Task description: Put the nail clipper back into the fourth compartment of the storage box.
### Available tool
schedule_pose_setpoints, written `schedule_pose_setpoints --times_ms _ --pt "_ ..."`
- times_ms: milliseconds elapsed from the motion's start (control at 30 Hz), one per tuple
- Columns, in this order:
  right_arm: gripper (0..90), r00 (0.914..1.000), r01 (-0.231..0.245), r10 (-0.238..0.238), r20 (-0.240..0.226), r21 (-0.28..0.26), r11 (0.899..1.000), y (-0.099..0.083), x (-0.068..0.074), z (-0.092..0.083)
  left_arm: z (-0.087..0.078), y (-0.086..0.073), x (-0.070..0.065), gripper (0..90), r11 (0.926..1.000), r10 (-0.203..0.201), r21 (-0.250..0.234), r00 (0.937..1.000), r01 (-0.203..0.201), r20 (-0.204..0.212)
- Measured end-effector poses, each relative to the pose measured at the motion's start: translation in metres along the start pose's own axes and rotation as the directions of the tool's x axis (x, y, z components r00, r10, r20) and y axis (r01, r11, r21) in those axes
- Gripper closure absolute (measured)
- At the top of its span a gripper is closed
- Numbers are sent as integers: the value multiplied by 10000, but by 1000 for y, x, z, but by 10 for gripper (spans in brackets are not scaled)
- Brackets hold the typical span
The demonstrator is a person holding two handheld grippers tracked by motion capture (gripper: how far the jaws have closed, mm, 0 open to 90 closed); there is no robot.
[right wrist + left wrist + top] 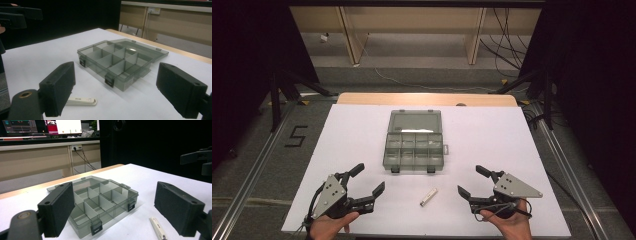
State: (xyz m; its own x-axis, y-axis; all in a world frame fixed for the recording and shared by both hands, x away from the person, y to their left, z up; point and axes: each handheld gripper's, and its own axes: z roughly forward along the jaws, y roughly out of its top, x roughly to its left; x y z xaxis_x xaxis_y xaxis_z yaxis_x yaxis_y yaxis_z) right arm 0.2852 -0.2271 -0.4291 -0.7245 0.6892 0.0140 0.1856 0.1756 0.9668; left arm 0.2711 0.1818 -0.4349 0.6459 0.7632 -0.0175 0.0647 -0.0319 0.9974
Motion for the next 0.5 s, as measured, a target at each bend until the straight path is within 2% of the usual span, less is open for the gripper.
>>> schedule_pose_setpoints --times_ms 167,200,267,367,400,433,500 --pt "166 9995 314 -314 -38 26 9995 1 -1 2 0 0 0 159 10000 7 7 10000 -7 4" --pt "167 9989 462 -461 -98 126 9989 2 -1 2 0 0 0 159 10000 73 4 10000 -73 20" --pt "167 9988 454 -448 -191 336 9984 3 1 2 0 0 0 159 10000 23 7 10000 -23 3" --pt "167 9978 621 -612 -248 364 9974 3 1 3 0 0 0 159 10000 4 7 10000 -4 -2" --pt "167 9971 721 -715 -272 196 9972 3 1 5 0 0 0 159 10000 71 6 10000 -71 18" --pt "171 9972 563 -535 -513 537 9970 3 3 6 0 0 0 159 10000 2 10 10000 -2 -8" --pt "171 9972 611 -581 -462 680 9958 3 3 6 0 0 0 158 10000 2 12 10000 -2 -12"
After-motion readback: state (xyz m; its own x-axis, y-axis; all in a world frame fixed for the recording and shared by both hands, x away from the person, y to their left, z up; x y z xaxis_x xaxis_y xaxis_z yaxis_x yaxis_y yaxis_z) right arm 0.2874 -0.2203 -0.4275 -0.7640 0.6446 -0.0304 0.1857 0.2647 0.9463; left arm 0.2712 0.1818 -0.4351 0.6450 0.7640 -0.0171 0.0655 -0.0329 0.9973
